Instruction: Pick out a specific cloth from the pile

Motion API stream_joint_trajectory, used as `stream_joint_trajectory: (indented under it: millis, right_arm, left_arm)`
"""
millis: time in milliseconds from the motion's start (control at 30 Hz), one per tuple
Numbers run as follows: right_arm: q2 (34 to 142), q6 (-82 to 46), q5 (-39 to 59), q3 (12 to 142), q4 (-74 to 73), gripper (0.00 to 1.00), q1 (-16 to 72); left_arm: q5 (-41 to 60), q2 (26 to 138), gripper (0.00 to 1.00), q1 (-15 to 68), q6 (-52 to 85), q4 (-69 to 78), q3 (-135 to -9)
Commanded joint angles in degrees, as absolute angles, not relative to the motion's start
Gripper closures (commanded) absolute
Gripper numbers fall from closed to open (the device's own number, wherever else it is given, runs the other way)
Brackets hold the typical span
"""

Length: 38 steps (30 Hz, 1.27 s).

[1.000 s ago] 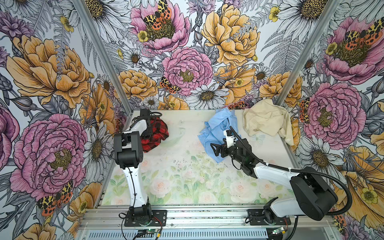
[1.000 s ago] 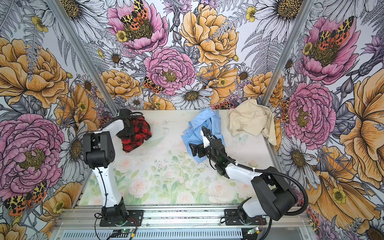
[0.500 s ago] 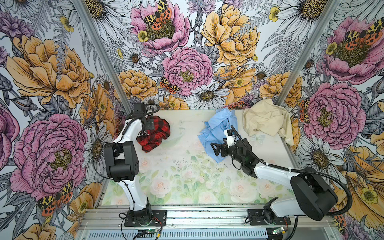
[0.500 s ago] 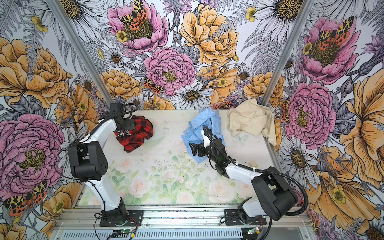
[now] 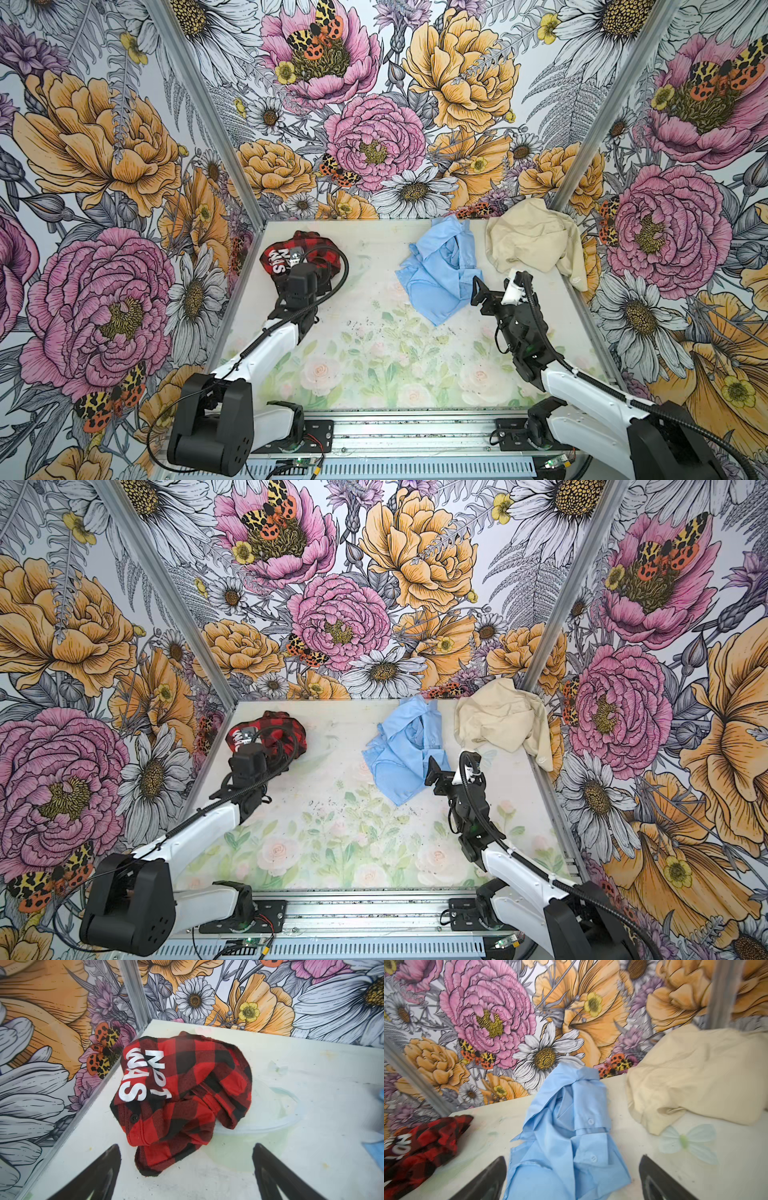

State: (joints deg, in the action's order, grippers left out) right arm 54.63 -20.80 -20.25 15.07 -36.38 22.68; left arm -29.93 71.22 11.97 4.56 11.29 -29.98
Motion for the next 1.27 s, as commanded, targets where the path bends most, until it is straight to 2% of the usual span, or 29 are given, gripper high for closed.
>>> stream_joint_trajectory:
  millis: [0, 67, 100, 167, 233, 267, 333, 400, 433, 500, 600, 733, 833, 1067, 1233]
  right_arm:
    - [51.2, -10.9, -37.1, 12.6, -43.1, 0.01, 22.6]
    - [52.5, -5.9, -41.5, 10.0, -48.8, 0.01, 22.0]
    - [53.8, -4.3, -42.3, 9.6, -50.0, 0.00, 21.2]
    - [58.0, -2.2, -41.2, 9.7, -50.2, 0.01, 19.4]
    - [63.5, -2.1, -39.1, 9.9, -51.0, 0.00, 17.1]
    - [66.4, -2.2, -37.5, 9.8, -52.7, 0.00, 15.9]
    - [71.3, -1.5, -34.3, 9.5, -57.7, 0.01, 13.9]
    - [75.0, 0.9, -30.5, 8.8, -64.3, 0.00, 13.1]
    - [75.5, 1.6, -29.6, 8.9, -64.7, 0.00, 13.1]
    - [75.9, 1.8, -26.8, 9.7, -63.4, 0.00, 12.0]
    - [77.7, 1.8, -22.2, 11.3, -62.3, 0.01, 9.9]
    - [87.4, 0.1, -21.4, 11.1, -73.1, 0.01, 6.9]
    - [90.2, -2.3, -17.7, 11.8, -73.6, 0.01, 3.9]
    - [88.2, -4.2, -7.1, 22.1, -50.8, 0.01, -0.1]
    - [87.9, -4.6, -9.7, 20.2, -54.1, 0.01, 0.2]
  left_arm:
    - [-41.1, 73.6, 0.01, 11.5, -1.5, 42.9, -19.1]
    - [-39.8, 76.3, 0.01, 10.4, -3.0, 55.2, -15.0]
    - [-35.9, 77.0, 0.01, 9.7, -4.3, 58.7, -13.8]
    - [-27.1, 79.3, 0.01, 5.7, -0.4, 60.5, -13.6]
    - [-22.5, 85.3, 0.01, 2.7, 0.6, 65.0, -14.9]
    - [-19.8, 84.4, 0.01, 2.2, 0.9, 60.9, -16.1]
    - [-19.9, 83.9, 0.01, 2.6, 0.7, 54.9, -18.4]
    - [-18.8, 88.0, 0.01, 2.9, 0.1, 59.5, -17.8]
    - [-18.4, 90.6, 0.01, 2.9, -0.9, 65.4, -17.1]
    - [-19.3, 87.7, 0.01, 3.6, -0.6, 59.9, -17.5]
    - [-19.4, 89.3, 0.01, 3.8, -1.4, 58.6, -19.7]
    - [-19.9, 89.1, 0.01, 4.2, -1.4, 58.4, -19.7]
    - [-21.2, 89.6, 0.01, 5.3, -2.5, 62.2, -18.2]
    - [-20.0, 89.2, 0.01, 4.8, -2.2, 59.7, -19.1]
    - [-19.7, 89.3, 0.01, 4.5, -2.1, 59.5, -19.1]
